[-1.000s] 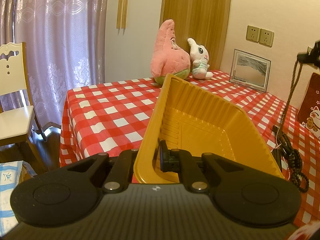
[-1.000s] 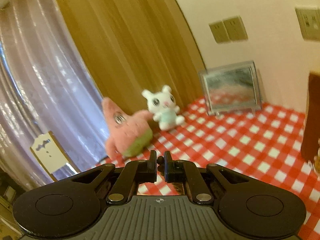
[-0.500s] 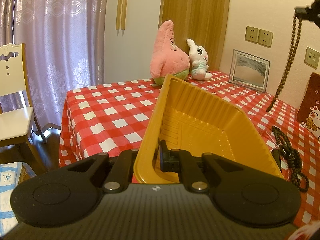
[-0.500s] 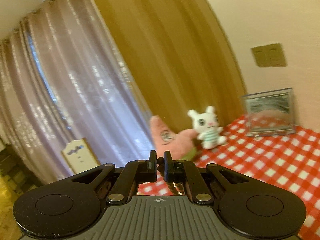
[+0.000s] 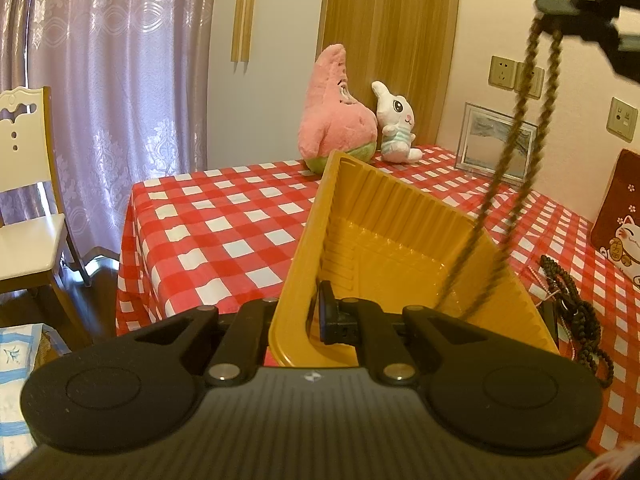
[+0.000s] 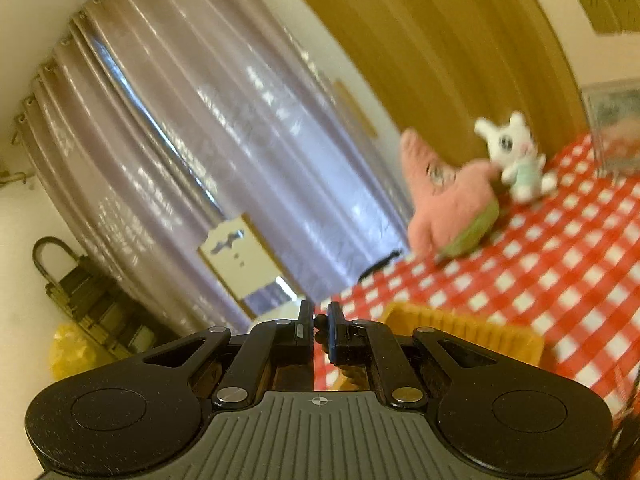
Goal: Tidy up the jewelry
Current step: 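Lower the bead string into the orange tray and open the right gripper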
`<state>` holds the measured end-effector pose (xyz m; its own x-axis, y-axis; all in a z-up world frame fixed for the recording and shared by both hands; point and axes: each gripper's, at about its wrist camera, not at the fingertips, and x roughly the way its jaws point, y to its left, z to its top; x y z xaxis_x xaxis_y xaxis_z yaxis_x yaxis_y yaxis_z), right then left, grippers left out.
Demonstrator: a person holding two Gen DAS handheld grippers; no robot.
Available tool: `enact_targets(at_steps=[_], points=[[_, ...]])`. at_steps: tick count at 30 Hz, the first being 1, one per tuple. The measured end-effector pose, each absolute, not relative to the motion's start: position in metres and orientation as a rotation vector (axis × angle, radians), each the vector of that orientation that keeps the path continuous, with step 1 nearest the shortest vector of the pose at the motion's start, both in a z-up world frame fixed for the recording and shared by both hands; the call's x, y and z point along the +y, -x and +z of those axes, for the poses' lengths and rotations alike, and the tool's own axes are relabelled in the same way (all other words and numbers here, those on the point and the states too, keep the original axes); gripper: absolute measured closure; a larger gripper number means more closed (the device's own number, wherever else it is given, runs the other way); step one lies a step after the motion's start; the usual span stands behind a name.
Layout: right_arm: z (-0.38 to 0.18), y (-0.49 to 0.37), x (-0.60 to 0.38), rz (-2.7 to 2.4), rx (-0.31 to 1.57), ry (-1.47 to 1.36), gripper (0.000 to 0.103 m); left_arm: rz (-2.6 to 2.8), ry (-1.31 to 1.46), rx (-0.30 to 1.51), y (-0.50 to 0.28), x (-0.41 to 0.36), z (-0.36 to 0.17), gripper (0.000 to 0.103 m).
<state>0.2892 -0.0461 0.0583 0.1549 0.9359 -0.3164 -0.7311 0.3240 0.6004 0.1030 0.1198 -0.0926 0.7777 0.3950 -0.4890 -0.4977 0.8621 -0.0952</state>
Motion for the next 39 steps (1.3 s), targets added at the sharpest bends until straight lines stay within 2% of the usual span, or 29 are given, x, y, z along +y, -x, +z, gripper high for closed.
enact_targets(at_steps=[18, 19, 20, 21, 22, 30, 39], points=[[-0.078, -0.260, -0.018, 1.081, 1.048, -0.230, 0.094, 0.485, 0.235, 0.471, -0.102, 0.120, -0.093, 0.097], [-0.080, -0.258, -0.020, 1.081, 1.049, -0.229, 0.088, 0.486, 0.237, 0.471, -0.102, 0.121, -0.093, 0.097], [-0.081, -0.255, -0.023, 1.077, 1.039, -0.227, 0.067, 0.487, 0.239, 0.472, -0.101, 0.121, -0.093, 0.097], [-0.079, -0.253, -0.026, 1.072, 1.027, -0.222, 0.054, 0.487, 0.242, 0.472, -0.101, 0.121, -0.093, 0.097], [-0.077, -0.251, -0.032, 1.060, 1.012, -0.224, 0.045, 0.488, 0.245, 0.472, -0.101, 0.121, -0.093, 0.097], [-0.065, -0.240, -0.095, 0.932, 0.917, -0.238, 0.045, 0.491, 0.245, 0.474, -0.099, 0.119, -0.094, 0.097], [-0.096, -0.259, -0.153, 0.640, 0.980, -0.198, 0.045, 0.491, 0.242, 0.474, -0.099, 0.118, -0.094, 0.097]])
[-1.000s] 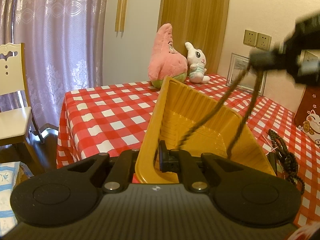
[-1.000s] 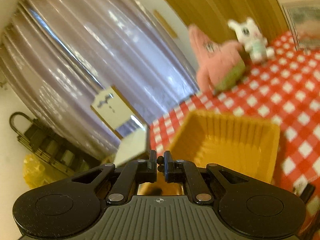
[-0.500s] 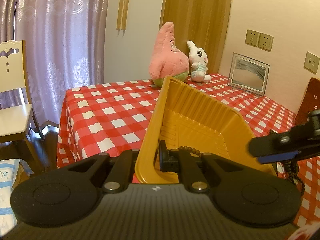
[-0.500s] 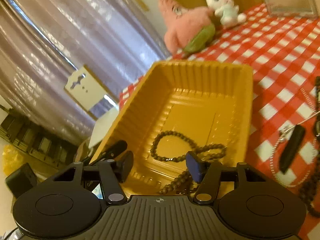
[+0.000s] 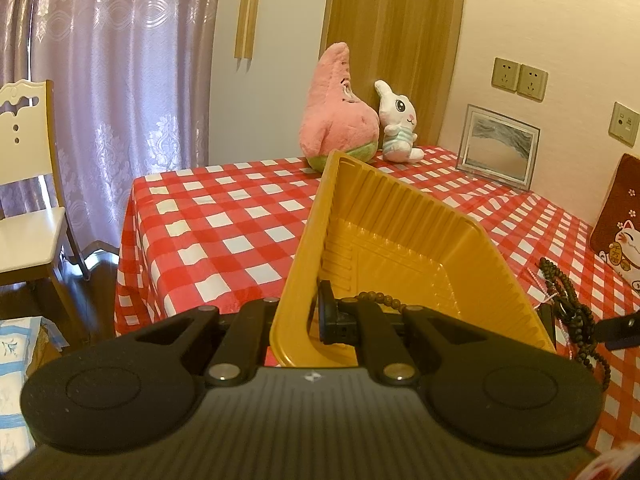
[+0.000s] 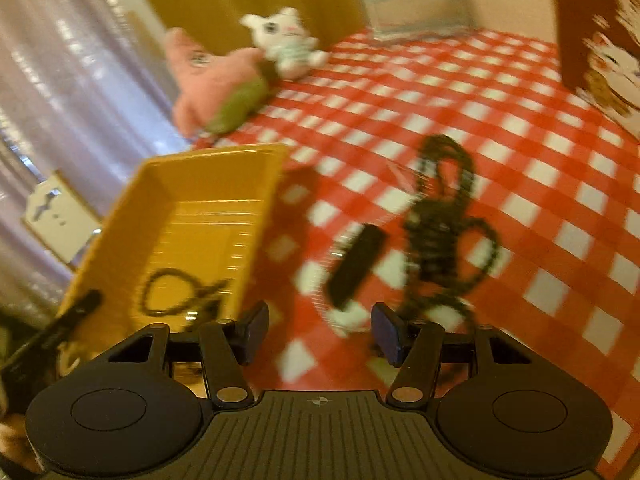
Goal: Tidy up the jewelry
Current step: 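Lower the bead string into the orange tray and open the right gripper, then move the right gripper to the black rectangular piece and grasp it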
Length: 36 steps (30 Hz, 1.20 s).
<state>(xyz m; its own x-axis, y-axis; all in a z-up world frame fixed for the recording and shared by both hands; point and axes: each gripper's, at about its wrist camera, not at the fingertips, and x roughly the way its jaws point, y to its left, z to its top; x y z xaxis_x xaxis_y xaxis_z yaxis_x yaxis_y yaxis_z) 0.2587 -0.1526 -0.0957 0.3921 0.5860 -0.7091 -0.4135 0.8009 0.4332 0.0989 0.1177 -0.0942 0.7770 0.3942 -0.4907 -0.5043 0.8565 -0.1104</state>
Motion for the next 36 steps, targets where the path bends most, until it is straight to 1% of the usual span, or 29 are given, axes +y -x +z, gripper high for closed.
enact_targets(at_steps=[7, 9, 11, 17, 20, 27, 36], points=[[-0.107, -0.275, -0.140, 0.586, 0.979, -0.151, 0.045, 0.491, 0.241, 0.476, -0.099, 0.118, -0.094, 0.097], [-0.109, -0.281, -0.130, 0.580, 0.975, -0.136, 0.049, 0.491, 0.240, 0.476, -0.099, 0.118, -0.094, 0.097], [-0.113, -0.287, -0.119, 0.573, 0.967, -0.115, 0.055, 0.490, 0.241, 0.475, -0.099, 0.118, -0.094, 0.097], [-0.126, -0.301, -0.100, 0.505, 0.991, -0.078, 0.063, 0.490, 0.244, 0.471, -0.100, 0.121, -0.093, 0.096], [-0.130, -0.306, -0.099, 0.481, 1.003, -0.092, 0.065, 0.489, 0.246, 0.470, -0.101, 0.121, -0.093, 0.096], [-0.135, -0.312, -0.094, 0.459, 1.000, -0.065, 0.067, 0.489, 0.245, 0.470, -0.102, 0.121, -0.092, 0.096], [-0.139, -0.312, -0.081, 0.471, 0.957, 0.057, 0.068, 0.489, 0.244, 0.470, -0.102, 0.121, -0.092, 0.096]])
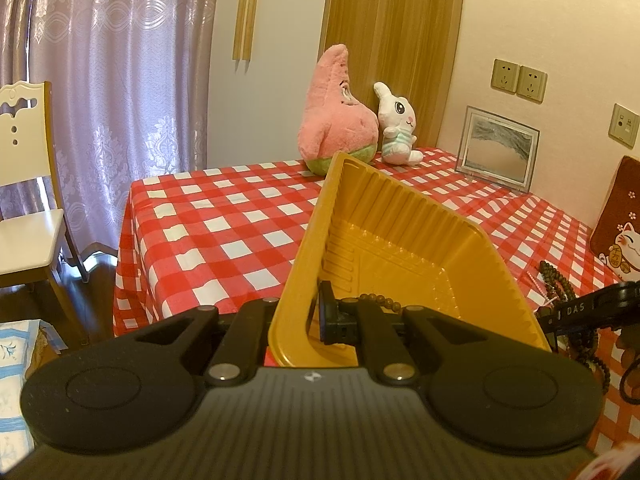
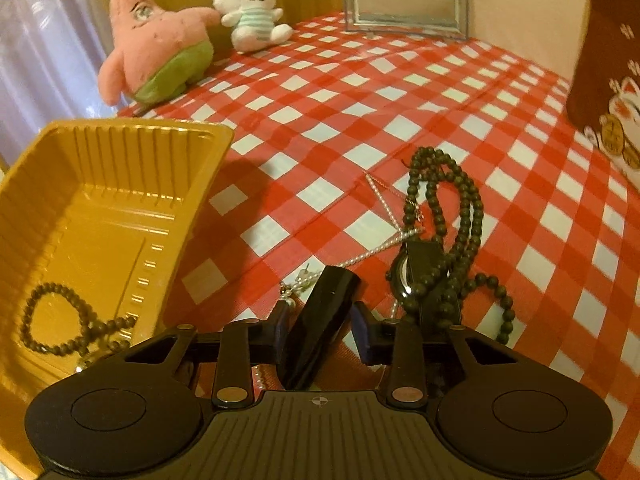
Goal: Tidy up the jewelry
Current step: 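Move the right gripper to the black rectangular piece and grasp it, then carry the black piece into the orange tray and open the right gripper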
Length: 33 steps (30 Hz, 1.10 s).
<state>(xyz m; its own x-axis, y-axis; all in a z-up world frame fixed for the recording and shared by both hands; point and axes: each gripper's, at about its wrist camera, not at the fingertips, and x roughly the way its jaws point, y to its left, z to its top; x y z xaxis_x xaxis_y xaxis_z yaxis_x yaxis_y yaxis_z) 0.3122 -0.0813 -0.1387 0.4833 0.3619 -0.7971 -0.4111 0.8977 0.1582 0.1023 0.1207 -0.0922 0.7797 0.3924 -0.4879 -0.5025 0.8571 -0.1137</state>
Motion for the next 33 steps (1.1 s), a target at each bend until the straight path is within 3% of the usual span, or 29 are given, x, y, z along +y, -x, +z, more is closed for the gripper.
enact_targets(at_steps=[6, 8, 15, 23, 33], points=[[-0.142, -0.306, -0.083, 0.514, 0.917, 0.126, 0.074, 0.489, 0.245, 0.471, -0.102, 0.121, -0.092, 0.096], [-0.142, -0.305, -0.087, 0.525, 0.913, 0.133, 0.081, 0.489, 0.245, 0.471, -0.102, 0.121, -0.092, 0.096], [-0.140, -0.302, -0.099, 0.560, 0.941, 0.109, 0.081, 0.489, 0.245, 0.471, -0.102, 0.121, -0.092, 0.096], [-0.111, -0.304, -0.120, 0.608, 0.982, -0.159, 0.081, 0.489, 0.245, 0.470, -0.101, 0.121, -0.093, 0.096], [-0.083, -0.270, -0.060, 0.904, 0.984, -0.252, 0.081, 0.487, 0.240, 0.473, -0.101, 0.121, -0.093, 0.096]])
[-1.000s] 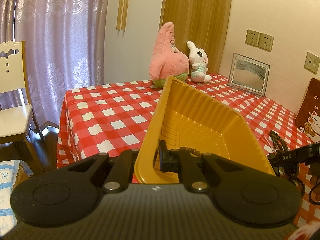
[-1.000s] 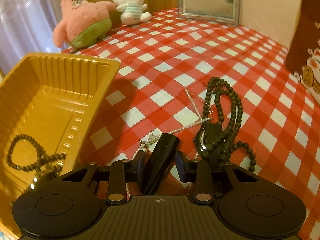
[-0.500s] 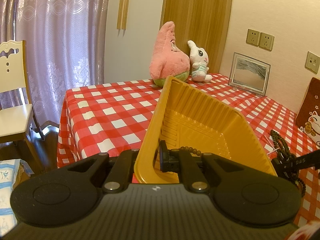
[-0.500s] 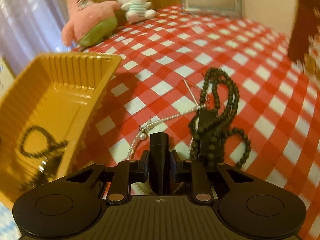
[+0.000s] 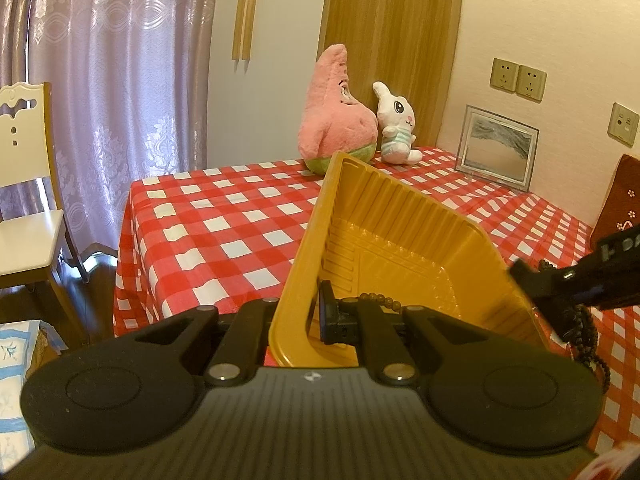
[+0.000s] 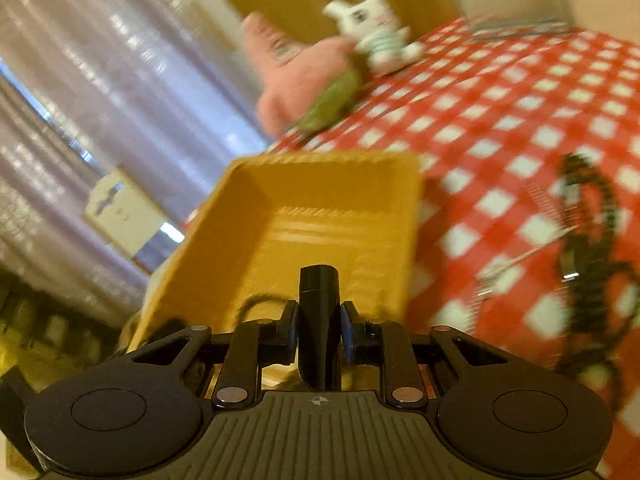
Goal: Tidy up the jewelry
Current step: 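Carry the black piece into the orange tray and open the right gripper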
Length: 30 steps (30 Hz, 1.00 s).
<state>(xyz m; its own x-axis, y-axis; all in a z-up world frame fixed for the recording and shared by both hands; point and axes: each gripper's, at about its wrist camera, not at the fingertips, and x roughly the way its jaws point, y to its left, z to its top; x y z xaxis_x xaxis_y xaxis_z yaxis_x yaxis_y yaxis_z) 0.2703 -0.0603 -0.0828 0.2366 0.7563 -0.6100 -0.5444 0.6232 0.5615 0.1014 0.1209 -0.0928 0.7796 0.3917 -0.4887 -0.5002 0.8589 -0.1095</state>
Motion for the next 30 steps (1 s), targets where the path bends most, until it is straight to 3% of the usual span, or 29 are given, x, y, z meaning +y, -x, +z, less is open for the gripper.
enact_targets(at_steps=[12, 17, 24, 30], points=[[-0.119, -0.251, -0.001, 1.002, 1.078, -0.135, 0.081, 0.482, 0.238, 0.469, -0.102, 0.118, -0.090, 0.097], [-0.108, -0.247, -0.013, 1.018, 1.010, -0.145, 0.062, 0.486, 0.241, 0.470, -0.101, 0.117, -0.090, 0.097], [-0.082, -0.253, -0.065, 0.940, 0.868, -0.170, 0.062, 0.488, 0.243, 0.472, -0.102, 0.118, -0.091, 0.096], [-0.096, -0.291, -0.110, 0.748, 0.870, -0.106, 0.062, 0.489, 0.243, 0.474, -0.102, 0.119, -0.091, 0.096]])
